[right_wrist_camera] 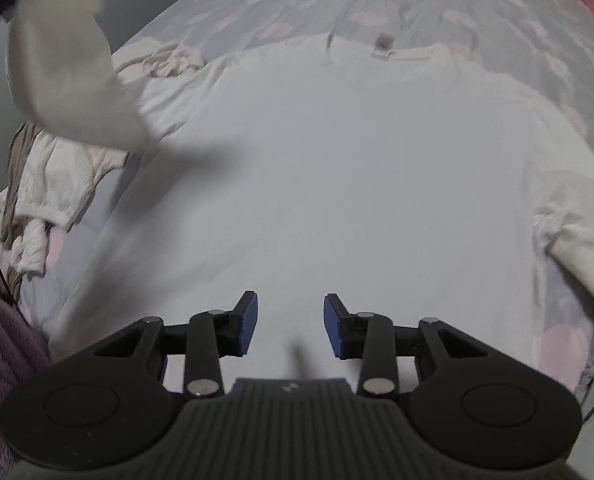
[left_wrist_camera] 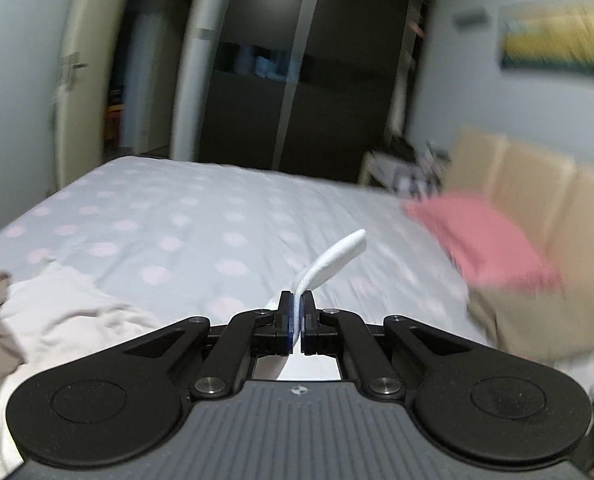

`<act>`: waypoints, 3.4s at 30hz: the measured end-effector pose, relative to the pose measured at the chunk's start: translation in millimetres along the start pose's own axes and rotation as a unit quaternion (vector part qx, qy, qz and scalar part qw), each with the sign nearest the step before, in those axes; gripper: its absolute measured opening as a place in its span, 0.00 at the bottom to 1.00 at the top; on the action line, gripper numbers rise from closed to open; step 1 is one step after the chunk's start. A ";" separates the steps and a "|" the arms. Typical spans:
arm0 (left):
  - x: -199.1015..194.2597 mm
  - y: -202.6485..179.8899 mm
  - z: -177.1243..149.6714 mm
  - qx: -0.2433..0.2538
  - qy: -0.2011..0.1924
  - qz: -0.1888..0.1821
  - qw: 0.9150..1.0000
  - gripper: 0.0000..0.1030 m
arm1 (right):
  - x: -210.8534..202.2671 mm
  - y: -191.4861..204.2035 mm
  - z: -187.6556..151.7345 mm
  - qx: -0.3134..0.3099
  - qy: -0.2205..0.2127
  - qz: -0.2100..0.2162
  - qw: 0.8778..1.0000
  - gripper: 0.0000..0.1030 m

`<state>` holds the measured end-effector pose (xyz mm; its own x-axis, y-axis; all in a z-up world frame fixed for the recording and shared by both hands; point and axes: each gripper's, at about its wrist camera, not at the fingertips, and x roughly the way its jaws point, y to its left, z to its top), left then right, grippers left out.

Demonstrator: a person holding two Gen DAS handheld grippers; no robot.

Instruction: Fold clothes

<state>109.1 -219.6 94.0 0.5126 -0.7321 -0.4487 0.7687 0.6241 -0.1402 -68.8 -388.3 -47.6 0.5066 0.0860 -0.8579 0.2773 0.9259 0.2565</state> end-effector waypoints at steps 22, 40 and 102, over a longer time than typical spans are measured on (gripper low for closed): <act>71.7 -127.7 -180.7 0.231 0.244 -0.130 0.933 0.46 | 5.4 -33.0 -18.4 0.032 -0.022 -0.075 0.996 0.50; 77.2 -53.4 -165.8 0.162 0.269 -0.077 0.946 0.53 | 42.9 -12.4 7.2 0.056 -0.003 -0.029 0.998 0.60; 12.1 -43.0 -194.3 0.373 0.236 -0.113 0.890 0.48 | -7.3 -17.8 -0.2 0.127 -0.061 0.011 0.990 0.05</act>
<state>7.9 -202.3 -76.9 0.2295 -0.5107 -0.8286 0.9624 -0.0082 0.2716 -77.7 -405.3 -46.0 0.6050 0.0450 -0.7949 0.4534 0.8013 0.3904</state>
